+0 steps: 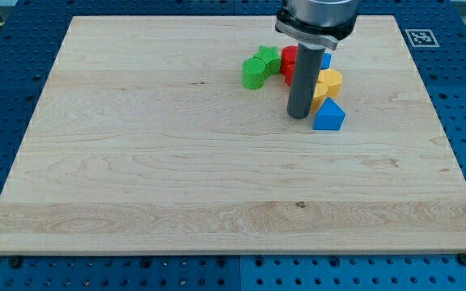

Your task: Slightly move the blue triangle towards down

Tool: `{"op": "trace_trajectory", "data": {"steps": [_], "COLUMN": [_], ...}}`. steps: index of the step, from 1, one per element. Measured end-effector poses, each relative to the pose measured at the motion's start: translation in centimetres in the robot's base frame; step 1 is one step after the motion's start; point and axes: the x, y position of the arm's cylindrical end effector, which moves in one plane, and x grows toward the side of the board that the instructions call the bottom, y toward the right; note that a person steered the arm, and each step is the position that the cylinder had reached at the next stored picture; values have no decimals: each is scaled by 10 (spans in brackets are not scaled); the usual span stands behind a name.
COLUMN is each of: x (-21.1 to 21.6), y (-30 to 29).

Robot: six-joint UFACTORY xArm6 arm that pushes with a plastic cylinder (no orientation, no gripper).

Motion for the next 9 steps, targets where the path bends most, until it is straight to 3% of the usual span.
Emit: {"op": "trace_trajectory", "data": {"steps": [2,6,9], "x": [0,-41,-46], "y": [-8,-10,30]}}
